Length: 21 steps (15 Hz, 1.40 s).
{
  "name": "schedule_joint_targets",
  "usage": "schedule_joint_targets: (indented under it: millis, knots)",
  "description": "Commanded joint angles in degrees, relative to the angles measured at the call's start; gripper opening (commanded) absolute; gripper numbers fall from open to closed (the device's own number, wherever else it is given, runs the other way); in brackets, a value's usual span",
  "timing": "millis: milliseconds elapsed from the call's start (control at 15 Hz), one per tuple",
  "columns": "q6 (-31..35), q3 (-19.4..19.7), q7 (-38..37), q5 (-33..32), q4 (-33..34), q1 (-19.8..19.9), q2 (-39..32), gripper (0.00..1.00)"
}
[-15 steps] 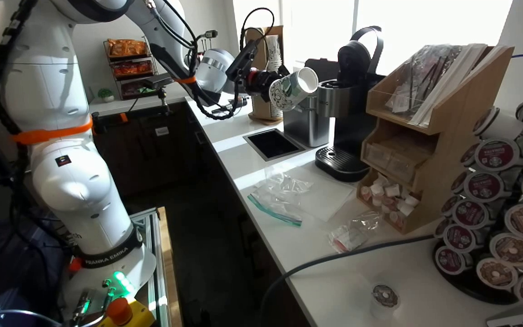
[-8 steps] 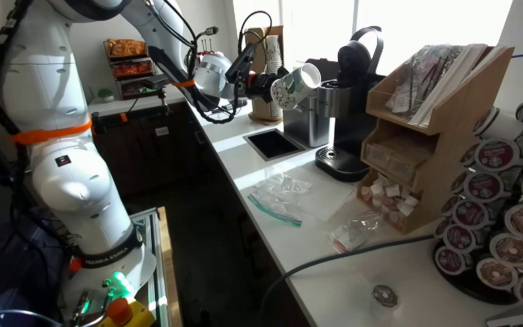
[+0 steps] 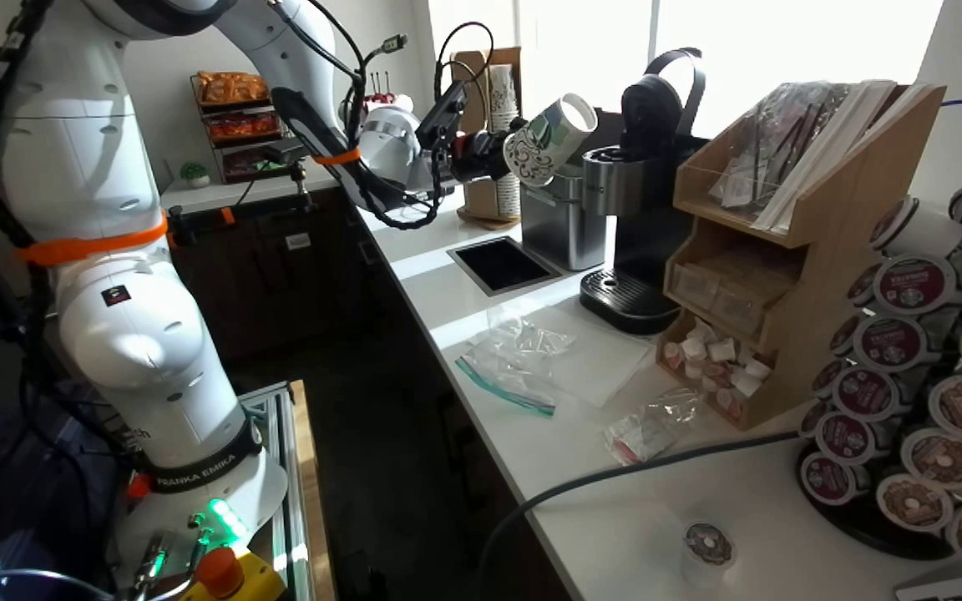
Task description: Pour the contents of the cup onto the counter
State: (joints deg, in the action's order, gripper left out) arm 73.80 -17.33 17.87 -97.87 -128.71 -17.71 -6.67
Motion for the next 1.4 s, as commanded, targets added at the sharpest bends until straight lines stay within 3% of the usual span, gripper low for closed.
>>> schedule_joint_targets:
  millis: [0, 1333]
  knots:
    - [-0.5, 0.2, 2.7, -4.7, -3.0, -0.1, 1.8, 0.01]
    - [-8.5, 0.5, 9.5, -13.6, -4.5, -0.2, 2.1, 0.01]
